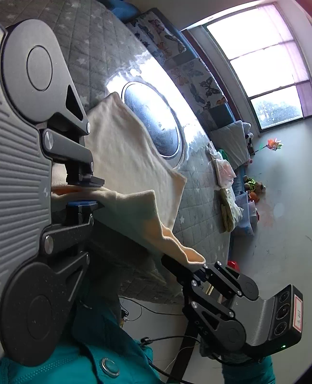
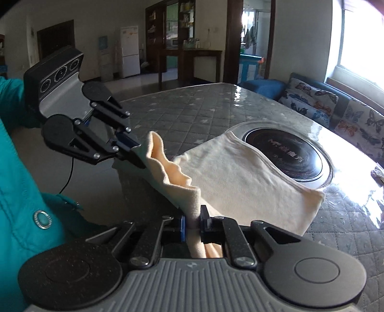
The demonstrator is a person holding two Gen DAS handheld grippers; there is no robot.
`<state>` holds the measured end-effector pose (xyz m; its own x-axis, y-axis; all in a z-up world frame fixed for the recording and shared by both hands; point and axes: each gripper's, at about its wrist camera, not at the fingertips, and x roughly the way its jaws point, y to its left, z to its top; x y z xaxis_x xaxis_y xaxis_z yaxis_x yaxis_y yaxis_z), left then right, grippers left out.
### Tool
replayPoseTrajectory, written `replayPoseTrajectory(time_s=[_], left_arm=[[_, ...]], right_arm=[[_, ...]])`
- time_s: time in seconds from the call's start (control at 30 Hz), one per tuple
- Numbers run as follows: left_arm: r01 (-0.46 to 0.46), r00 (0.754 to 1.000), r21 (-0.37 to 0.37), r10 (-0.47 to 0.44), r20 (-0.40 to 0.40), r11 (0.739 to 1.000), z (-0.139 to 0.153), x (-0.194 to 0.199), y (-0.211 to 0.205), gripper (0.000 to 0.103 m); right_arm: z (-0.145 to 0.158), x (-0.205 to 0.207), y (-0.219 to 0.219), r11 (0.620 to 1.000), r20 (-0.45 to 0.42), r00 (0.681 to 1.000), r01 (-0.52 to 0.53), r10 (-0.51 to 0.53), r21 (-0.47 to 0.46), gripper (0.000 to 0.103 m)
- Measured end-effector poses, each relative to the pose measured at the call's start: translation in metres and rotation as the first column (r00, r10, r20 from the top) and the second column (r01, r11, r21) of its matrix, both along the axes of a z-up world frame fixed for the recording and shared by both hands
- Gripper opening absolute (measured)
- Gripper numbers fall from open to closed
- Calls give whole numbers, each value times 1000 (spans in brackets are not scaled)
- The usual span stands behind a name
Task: Fold clothes
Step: 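Lift the hem with both grippers and fold it toward the collar, release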
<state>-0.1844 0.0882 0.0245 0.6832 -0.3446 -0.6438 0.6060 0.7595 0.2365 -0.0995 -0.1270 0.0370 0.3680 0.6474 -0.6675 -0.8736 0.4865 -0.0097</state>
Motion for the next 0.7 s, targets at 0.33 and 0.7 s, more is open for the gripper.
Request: replayPoseTrajectory(time_s=[0.33, 0.7], left_arm=[[-61, 993, 26, 58, 108, 998, 5, 90, 5, 13], [-283, 959, 52, 281, 40, 958, -62, 212, 13, 24]], right_arm=[[13, 82, 15, 997, 52, 996, 78, -79, 16, 10], [-54, 201, 51, 948, 56, 947, 317, -316, -13, 22]])
